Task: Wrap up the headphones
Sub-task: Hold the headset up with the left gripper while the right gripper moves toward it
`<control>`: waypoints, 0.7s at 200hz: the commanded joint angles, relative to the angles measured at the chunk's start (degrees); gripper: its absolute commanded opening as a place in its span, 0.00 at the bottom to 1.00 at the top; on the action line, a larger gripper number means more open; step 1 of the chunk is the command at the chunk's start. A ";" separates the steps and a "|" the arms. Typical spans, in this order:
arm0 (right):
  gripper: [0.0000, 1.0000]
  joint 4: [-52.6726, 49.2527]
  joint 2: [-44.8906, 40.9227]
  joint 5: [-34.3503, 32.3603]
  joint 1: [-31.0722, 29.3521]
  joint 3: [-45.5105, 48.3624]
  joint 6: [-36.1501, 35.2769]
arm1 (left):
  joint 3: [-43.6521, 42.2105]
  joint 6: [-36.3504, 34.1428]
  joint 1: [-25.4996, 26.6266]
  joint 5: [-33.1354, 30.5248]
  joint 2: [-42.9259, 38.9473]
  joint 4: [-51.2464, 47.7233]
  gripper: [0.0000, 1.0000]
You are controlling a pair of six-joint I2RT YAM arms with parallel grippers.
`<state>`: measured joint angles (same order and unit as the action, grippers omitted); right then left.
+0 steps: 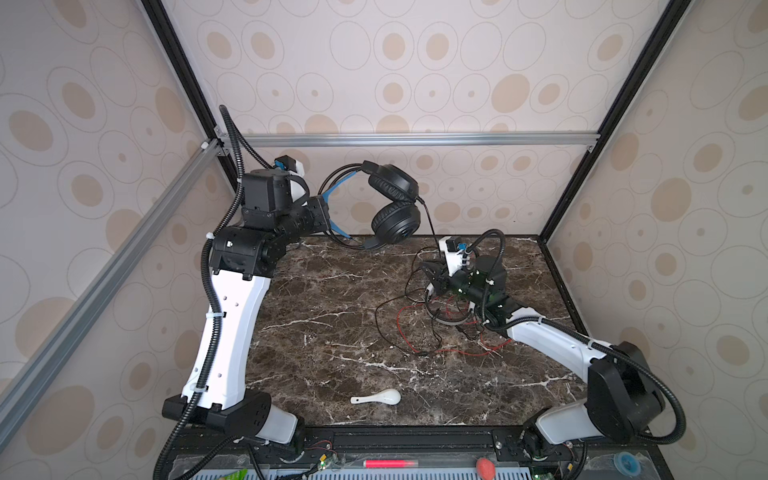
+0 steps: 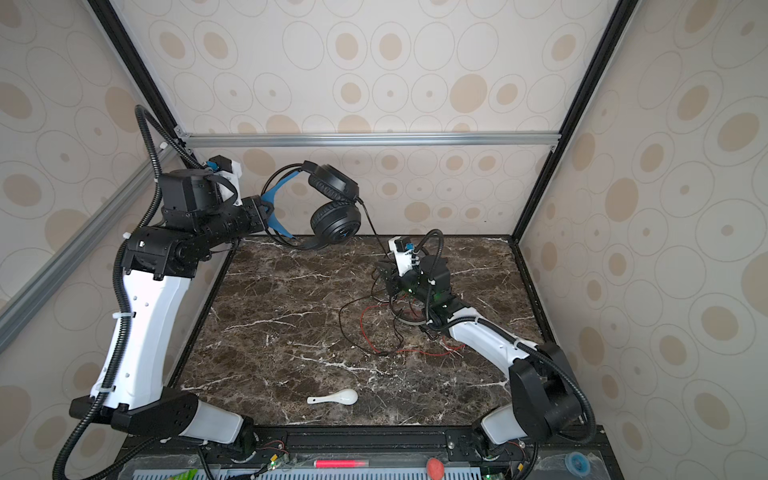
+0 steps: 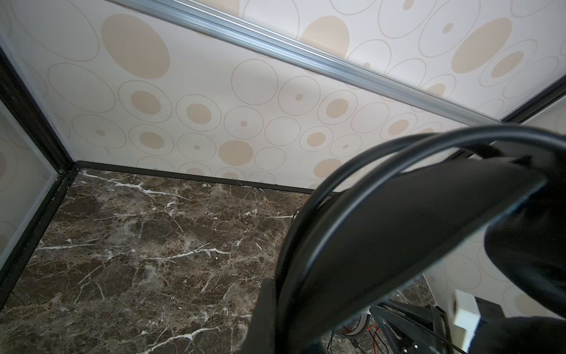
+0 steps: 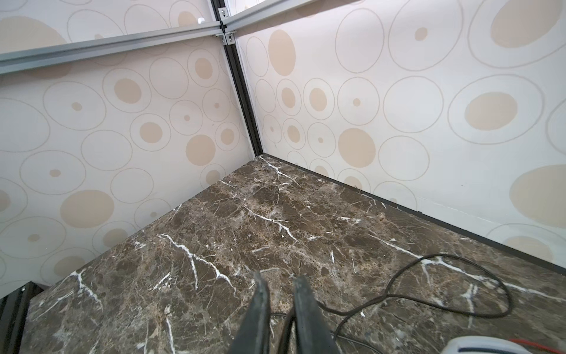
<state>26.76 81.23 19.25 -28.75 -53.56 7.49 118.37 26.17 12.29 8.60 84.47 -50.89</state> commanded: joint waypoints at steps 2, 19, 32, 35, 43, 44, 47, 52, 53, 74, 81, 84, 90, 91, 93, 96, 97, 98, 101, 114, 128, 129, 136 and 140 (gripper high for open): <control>0.13 -7.58 -4.62 -1.17 0.27 0.18 -3.51 | -1.21 2.46 -1.24 1.78 -2.19 6.61 0.00; 0.09 -12.92 -8.10 -2.24 0.24 -0.74 -5.60 | -4.28 2.39 -1.82 2.47 -3.42 8.88 0.00; 0.04 -17.06 -10.73 -3.13 0.29 -1.68 -6.92 | -6.69 2.56 -2.38 2.76 -4.34 10.69 0.00; 0.02 -18.12 -11.37 -3.17 0.28 -1.97 -7.23 | -7.12 2.57 -2.49 2.88 -4.57 11.04 0.00; 0.00 -20.86 -13.04 -3.79 0.27 -2.83 -8.10 | -8.21 2.56 -2.75 3.04 -5.04 11.94 0.00; 0.00 -21.31 -13.21 -3.87 0.27 -2.94 -8.23 | -8.27 2.57 -2.78 3.06 -5.07 12.08 0.00; 0.00 -22.32 -13.78 -3.94 0.28 -3.35 -8.54 | -8.61 2.52 -2.87 3.04 -5.25 12.28 0.00; 0.00 -24.35 -14.72 -4.37 0.28 -4.24 -9.19 | -9.14 2.35 -2.97 2.88 -5.51 12.69 0.00; 0.00 -24.76 -14.89 -4.38 0.23 -4.39 -9.31 | -9.26 2.37 -2.97 2.85 -5.57 12.72 0.00; 0.00 -34.18 -17.84 -7.42 0.27 -9.29 -12.56 | -11.11 0.98 -3.24 0.46 -6.70 13.10 0.00; 0.00 -38.02 -18.33 -9.19 0.23 -11.63 -14.13 | -11.95 0.25 -3.24 -1.10 -6.99 13.07 0.00; 0.00 -39.75 -18.44 -10.12 0.23 -12.46 -14.82 | -12.50 -0.06 -3.24 -1.73 -7.22 13.24 0.00; 0.00 -42.58 -18.59 -12.41 0.28 -14.96 -16.28 | -13.94 -0.68 -3.24 -2.90 -7.76 13.88 0.00; 0.00 -43.59 -18.54 -12.41 0.28 -15.29 -16.59 | -14.21 -0.77 -3.24 -3.07 -7.84 13.97 0.00; 0.00 -44.36 -18.53 -13.21 0.28 -16.10 -17.14 | -14.72 -0.90 -3.24 -3.42 -8.07 14.26 0.00; 0.00 -45.94 -18.55 -14.37 0.28 -17.25 -17.91 | -15.53 -1.03 -3.24 -3.93 -8.25 14.56 0.00; 0.00 -46.41 -18.51 -14.70 0.28 -17.71 -18.19 | -15.80 -1.08 -3.24 -4.16 -8.30 14.67 0.00; 0.00 -46.83 -18.54 -15.04 0.28 -18.02 -18.42 | -16.06 -1.10 -3.24 -4.36 -8.37 14.76 0.00; 0.00 -48.46 -18.49 -16.27 0.32 -19.12 -19.40 | -16.71 -1.15 -3.24 -4.99 -8.54 14.89 0.00; 0.00 -54.20 -18.02 -20.91 0.28 -23.89 -23.51 | -19.14 -2.15 -3.24 -6.81 -9.02 15.78 0.00; 0.00 -58.88 -17.27 -25.13 0.24 -28.34 -28.57 | -22.67 -3.14 -3.16 -8.32 -10.39 17.74 0.00; 0.00 -59.04 -17.26 -25.31 0.21 -28.61 -28.88 | -22.88 -3.23 -3.15 -8.33 -10.52 17.97 0.00; 0.00 -59.83 -16.89 -25.98 0.13 -29.87 -31.84 | -24.93 -4.15 -2.88 -8.52 -11.29 19.31 0.00; 0.00 -59.92 -16.63 -26.01 0.13 -30.50 -33.37 | -25.93 -4.44 -2.58 -8.93 -11.62 19.67 0.00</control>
<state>-22.50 63.86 0.69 -28.64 -79.48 -14.04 95.88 23.99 9.47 2.87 75.79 -38.79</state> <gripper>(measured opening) 0.050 0.075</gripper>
